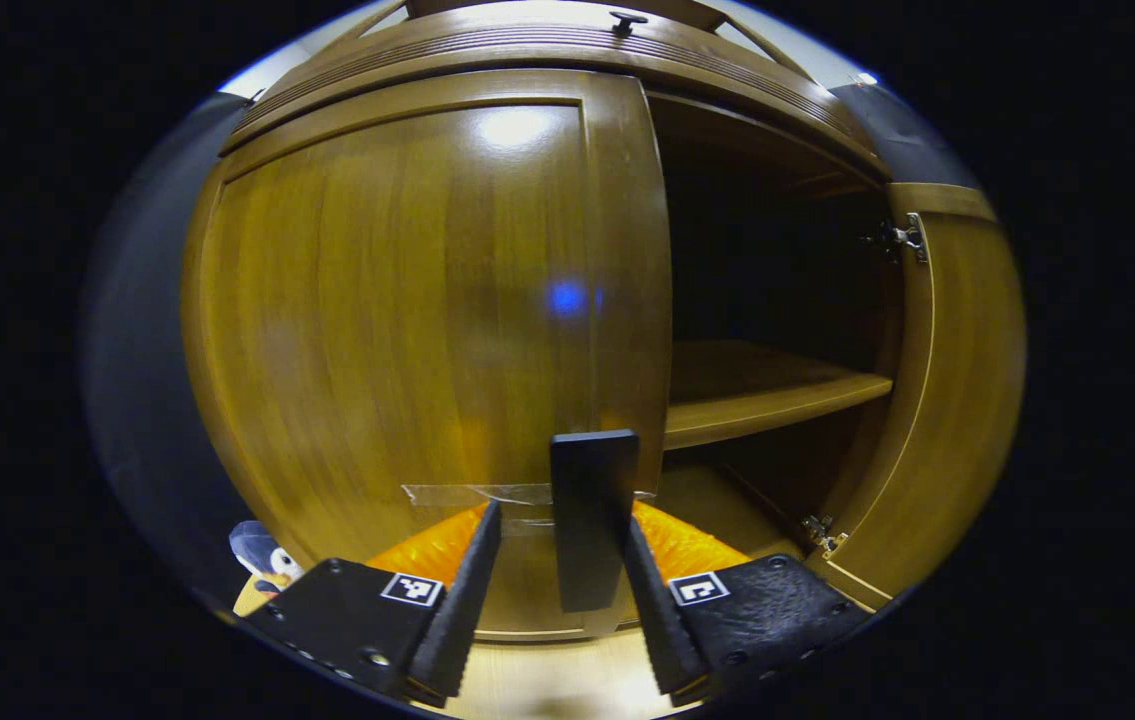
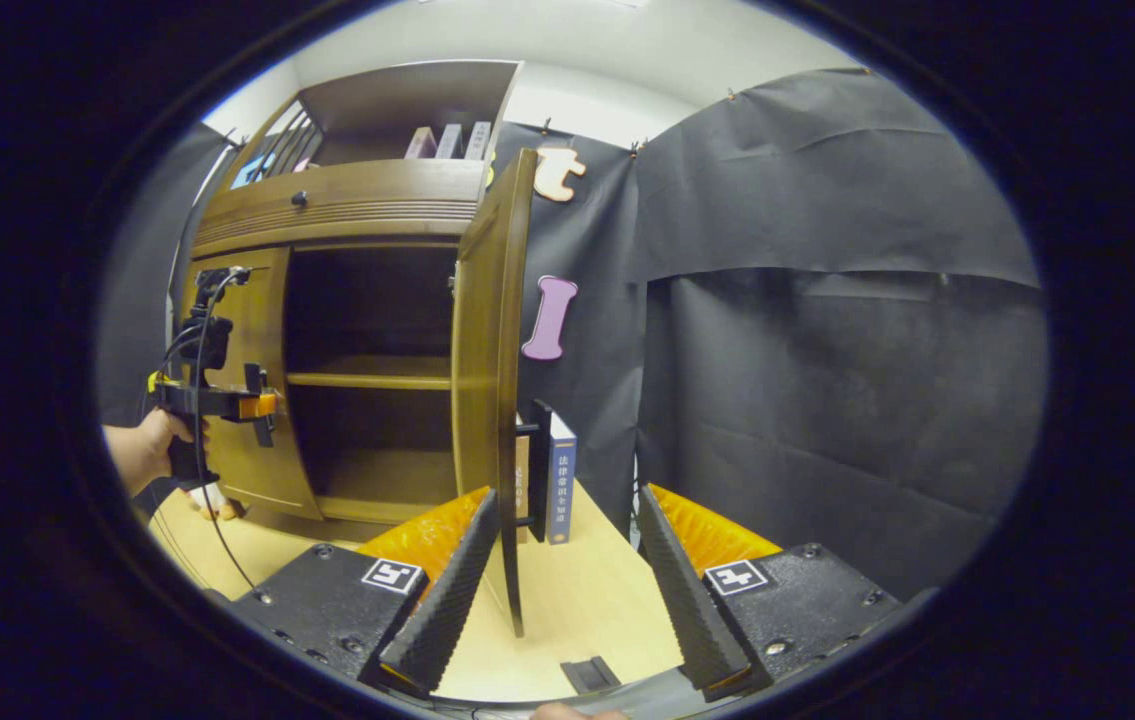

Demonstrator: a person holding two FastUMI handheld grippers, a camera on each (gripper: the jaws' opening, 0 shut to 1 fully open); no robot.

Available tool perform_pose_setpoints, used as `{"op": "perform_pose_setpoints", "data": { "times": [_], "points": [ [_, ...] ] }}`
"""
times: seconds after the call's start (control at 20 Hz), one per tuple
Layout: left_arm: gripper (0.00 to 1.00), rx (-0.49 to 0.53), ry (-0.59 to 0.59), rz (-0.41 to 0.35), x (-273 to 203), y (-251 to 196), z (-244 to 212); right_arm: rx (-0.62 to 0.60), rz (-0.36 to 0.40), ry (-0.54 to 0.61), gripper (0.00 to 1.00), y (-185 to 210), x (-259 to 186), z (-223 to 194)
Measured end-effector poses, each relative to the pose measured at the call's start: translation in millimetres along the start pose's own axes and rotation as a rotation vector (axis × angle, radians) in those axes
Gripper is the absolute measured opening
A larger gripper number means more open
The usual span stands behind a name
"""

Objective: Open the right door of the double-door shoe cabinet with the right hand, and open the left door with the left hand.

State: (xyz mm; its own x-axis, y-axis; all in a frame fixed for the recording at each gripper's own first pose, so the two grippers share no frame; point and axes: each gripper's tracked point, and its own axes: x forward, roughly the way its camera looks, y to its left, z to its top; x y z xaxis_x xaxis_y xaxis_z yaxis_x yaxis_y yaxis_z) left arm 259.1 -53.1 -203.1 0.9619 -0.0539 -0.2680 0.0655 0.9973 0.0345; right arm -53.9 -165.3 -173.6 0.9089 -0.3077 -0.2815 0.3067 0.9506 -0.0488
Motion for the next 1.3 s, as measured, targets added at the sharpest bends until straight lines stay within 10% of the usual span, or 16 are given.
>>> {"op": "perform_pose_setpoints", "data": {
  "times": [0.15, 0.25, 0.45, 1.3],
  "points": [
    [0.27, 0.065, -0.008, -0.002, 1.2, -6.1, -0.9, -0.007, 0.008, 0.000, 0.88, 4.2, -5.2, -0.9],
    [0.44, 0.083, -0.009, -0.007, 0.0, -6.6, -0.7, -0.014, 0.014, 0.000, 0.88, 6.4, -10.8, -3.9],
    [0.27, 0.021, 0.007, -0.031, -7.0, -7.5, -3.0, -0.020, 0.015, 0.018, 0.88, 3.3, -17.5, -13.4],
    [0.27, 0.033, -0.020, -0.022, -74.7, 3.2, -19.0, -0.031, 0.146, 0.061, 0.88, 42.8, -9.6, -23.5]
  ]
}}
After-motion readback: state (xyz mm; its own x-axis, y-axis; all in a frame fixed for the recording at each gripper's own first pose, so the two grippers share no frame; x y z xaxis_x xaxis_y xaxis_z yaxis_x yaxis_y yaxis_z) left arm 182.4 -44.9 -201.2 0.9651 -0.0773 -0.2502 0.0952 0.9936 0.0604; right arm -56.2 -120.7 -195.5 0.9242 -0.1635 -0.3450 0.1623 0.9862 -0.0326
